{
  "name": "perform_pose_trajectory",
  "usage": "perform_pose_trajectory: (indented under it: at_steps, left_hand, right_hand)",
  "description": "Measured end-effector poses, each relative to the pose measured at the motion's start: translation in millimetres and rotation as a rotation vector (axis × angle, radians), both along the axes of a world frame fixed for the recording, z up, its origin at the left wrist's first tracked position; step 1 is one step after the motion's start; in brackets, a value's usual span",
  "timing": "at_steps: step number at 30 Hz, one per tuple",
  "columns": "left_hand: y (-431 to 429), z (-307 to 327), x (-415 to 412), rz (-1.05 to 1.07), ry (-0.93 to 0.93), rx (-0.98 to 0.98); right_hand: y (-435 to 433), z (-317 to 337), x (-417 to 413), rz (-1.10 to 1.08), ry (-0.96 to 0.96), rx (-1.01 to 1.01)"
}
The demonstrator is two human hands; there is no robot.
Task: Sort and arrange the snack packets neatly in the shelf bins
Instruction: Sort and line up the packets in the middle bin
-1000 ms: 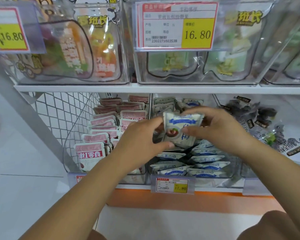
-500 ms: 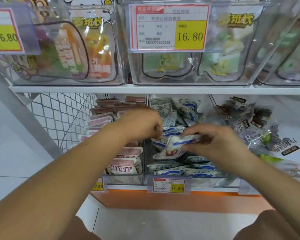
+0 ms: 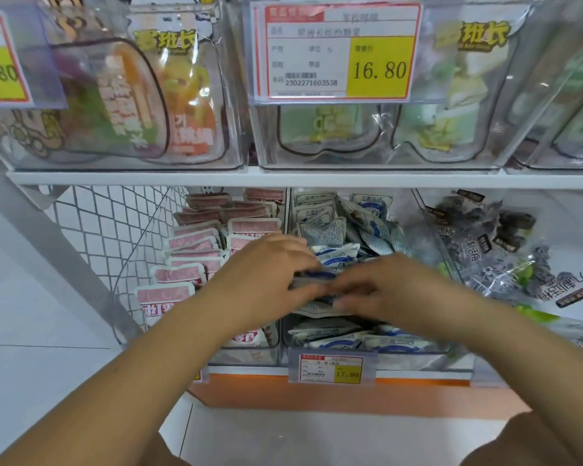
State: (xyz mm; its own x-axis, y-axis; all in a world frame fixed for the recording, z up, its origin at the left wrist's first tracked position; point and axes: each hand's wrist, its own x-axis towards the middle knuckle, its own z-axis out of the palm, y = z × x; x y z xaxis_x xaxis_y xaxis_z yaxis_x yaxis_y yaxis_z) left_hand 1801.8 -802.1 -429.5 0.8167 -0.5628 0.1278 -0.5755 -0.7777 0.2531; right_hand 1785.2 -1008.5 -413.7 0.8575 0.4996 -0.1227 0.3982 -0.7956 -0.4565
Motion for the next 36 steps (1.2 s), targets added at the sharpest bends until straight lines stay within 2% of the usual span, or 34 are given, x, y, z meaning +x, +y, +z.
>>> perform_pose_trajectory:
  at_steps: [2, 4, 6, 9, 12, 15, 17, 20, 22, 25, 29, 32, 34, 36]
  left_hand:
    - [-3.0, -1.8, -10.4, -0.029, -0.055, 0.023]
    - [-14.5, -3.3, -16.8, -0.062, -0.05, 0.075]
    - [-26.7, -6.9, -17.2, -0.046, -0.056, 0.131]
    - [-34.2, -17.8, -12.6, 0.012, -0.107, 0.205]
    - [-31.8, -28.6, -9.5, 0.008, -0.191, 0.304]
    - [-31.6, -37.3, -6.0, -0.015, -0.285, 0.317]
    - [-31.9, -39.5, -1.8, -0.03, -0.289, 0.278]
    - [-31.3, -41.7, -0.8, -0.021, -0.285, 0.189]
    - [-31.9, -36.7, -5.9, -0.011, -0.231, 0.087]
    - [-30.0, -26.1, -10.1, 0.091, -0.116, -0.193]
    - [-31.7, -12.6, -9.7, 0.314, -0.052, -0.553]
    - [-24.1, -10.4, 2.8, 0.419, -0.039, -0.519]
    - [-16.0, -12.8, 8.5, 0.307, -0.051, -0.508]
    - [-7.2, -19.7, 8.9, 0.222, -0.163, -0.451]
  right_hand:
    - [-15.4, 17.1, 15.0, -0.139, -0.073, 0.106]
    - [-25.0, 14.4, 39.2, -0.148, -0.219, -0.012]
    - [-15.5, -0.9, 56.5, -0.084, -0.163, -0.133]
    - [-2.1, -21.1, 64.0, 0.011, -0.004, -0.038]
    - [-13.6, 0.1, 68.3, 0.006, 0.134, -0.061]
    - [-25.0, 15.7, 87.0, -0.214, 0.076, 0.041]
    - [-15.0, 9.4, 97.2, -0.213, -0.024, -0.056]
    - [0.4, -15.7, 104.1, -0.161, 0.013, -0.177]
    - [-0.9, -10.4, 97.8, -0.224, -0.038, -0.083]
    - [-12.7, 2.1, 79.9, -0.332, -0.075, 0.222]
    - [-22.6, -1.4, 50.1, -0.292, -0.117, 0.476]
    - [-26.0, -9.8, 37.6, -0.29, -0.063, 0.684]
    - [-24.5, -10.2, 29.2, -0.229, -0.032, 0.754]
    - [-23.4, -8.7, 20.5, -0.189, 0.09, 0.737]
